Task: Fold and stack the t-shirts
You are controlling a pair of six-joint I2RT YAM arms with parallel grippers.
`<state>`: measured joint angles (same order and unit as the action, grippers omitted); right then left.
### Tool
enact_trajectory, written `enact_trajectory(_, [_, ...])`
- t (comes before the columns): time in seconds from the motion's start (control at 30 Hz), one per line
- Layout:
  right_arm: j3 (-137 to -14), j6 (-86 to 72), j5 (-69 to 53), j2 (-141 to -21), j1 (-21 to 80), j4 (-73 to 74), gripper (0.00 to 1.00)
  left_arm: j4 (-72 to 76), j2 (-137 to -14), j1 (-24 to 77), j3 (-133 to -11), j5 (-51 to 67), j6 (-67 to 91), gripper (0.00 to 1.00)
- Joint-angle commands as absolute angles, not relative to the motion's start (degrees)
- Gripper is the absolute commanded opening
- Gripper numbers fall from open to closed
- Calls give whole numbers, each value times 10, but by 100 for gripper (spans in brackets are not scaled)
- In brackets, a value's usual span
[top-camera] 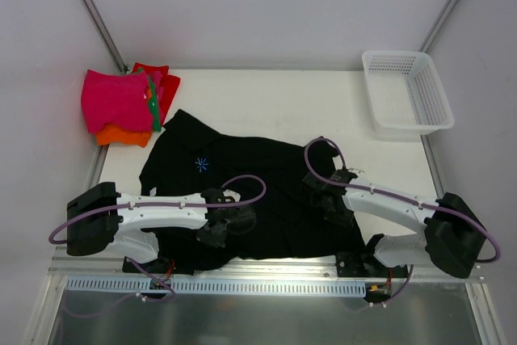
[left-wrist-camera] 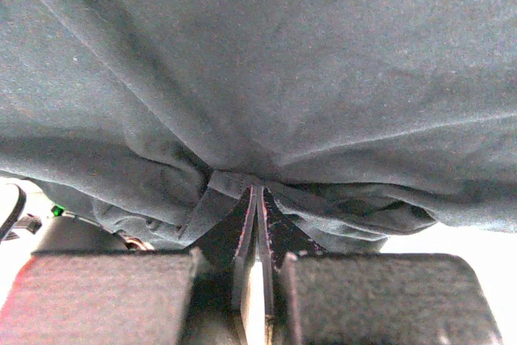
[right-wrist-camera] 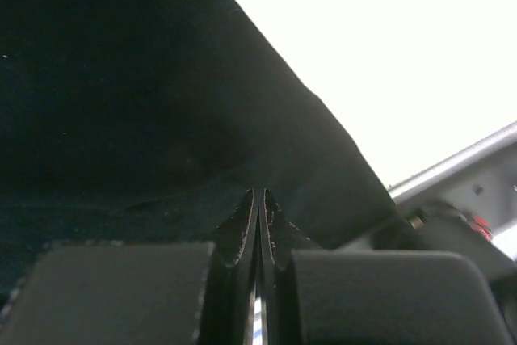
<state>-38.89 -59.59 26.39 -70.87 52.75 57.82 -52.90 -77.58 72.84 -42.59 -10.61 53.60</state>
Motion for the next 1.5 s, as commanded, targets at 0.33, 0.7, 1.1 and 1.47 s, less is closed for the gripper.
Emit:
enact_trajectory(0.33, [-486, -562, 221, -841, 526, 656, 1, -540, -776, 746, -430, -119, 552, 0])
enact_trajectory(0.7, [-514, -339, 227, -650, 502, 472, 1, -513, -778, 746, -459, -150, 532, 19])
enact_trajectory(1.1, [-549, -215, 171, -639, 440, 408, 74, -365, -800, 492, -674, -113, 266, 94])
enact_trajectory(1.47, [-577, -147, 153, -623, 414, 386, 100, -302, -975, 214, -809, -48, 294, 91])
